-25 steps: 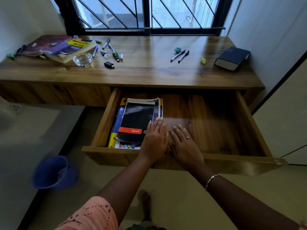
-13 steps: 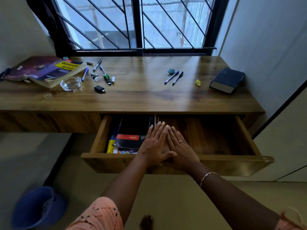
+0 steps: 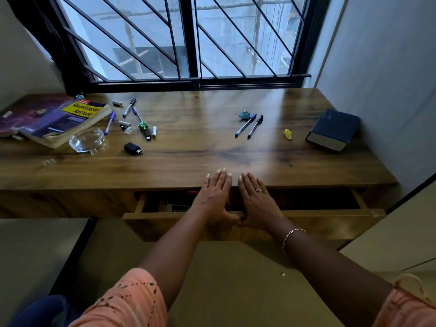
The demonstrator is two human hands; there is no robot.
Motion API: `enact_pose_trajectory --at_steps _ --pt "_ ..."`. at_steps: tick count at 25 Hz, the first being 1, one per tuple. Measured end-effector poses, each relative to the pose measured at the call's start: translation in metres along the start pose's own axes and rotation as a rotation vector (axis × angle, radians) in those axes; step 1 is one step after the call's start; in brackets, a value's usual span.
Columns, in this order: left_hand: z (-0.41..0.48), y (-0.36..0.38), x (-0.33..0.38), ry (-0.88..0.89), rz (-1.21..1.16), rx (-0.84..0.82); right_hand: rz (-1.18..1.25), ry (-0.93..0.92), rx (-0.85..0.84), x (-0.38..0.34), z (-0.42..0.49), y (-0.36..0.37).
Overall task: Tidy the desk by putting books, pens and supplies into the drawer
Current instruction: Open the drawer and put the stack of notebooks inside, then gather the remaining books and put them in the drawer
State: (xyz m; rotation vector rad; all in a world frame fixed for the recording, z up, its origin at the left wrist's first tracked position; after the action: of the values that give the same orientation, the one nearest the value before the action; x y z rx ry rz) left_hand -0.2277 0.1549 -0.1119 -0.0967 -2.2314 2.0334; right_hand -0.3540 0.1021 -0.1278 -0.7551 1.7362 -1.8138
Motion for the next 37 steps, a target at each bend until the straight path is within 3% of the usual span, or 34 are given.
enact_pose_trajectory --at_steps 4,13,21,26,33,35,37 --pt "0.011 -0.01 -0.004 0.0 0.034 0.037 -0.071 0.003 0.006 -0.001 0.018 -0.009" --pt "0.027 -0.024 -0.004 -0.011 0.143 0.231 -0.056 0.026 0.195 -0.004 0.042 -0.01" --pt "0.037 -0.002 -0.014 0.087 0.268 0.291 -0.169 0.01 0.167 0.001 0.056 -0.002" --pt "0.037 -0.004 -0.015 0.044 0.161 0.186 -0.138 0.072 0.033 -0.002 0.061 -0.023" --pt "0.042 -0.024 -0.05 0.051 -0.297 -0.027 0.154 0.241 -0.331 -0.001 0.088 -0.05" --pt "0.041 -0.02 -0.061 0.028 -0.288 -0.065 0.243 0.252 -0.384 -0.008 0.094 -0.05" --pt "0.041 -0.016 -0.073 0.03 -0.198 -0.078 0.334 0.236 -0.326 -0.02 0.101 -0.052"
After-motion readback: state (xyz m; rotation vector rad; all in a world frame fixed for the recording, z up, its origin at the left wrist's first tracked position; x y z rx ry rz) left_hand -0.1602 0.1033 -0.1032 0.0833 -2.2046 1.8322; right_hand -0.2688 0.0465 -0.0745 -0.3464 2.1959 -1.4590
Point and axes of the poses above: each hand's wrist, its own z-axis towards the middle knuckle, its own y-axis out of the palm, x = y × z, the point moved 3 cm from there along z, towards the middle knuckle, and after that the axes turned 9 degrees about y, right-handed, at the moved point
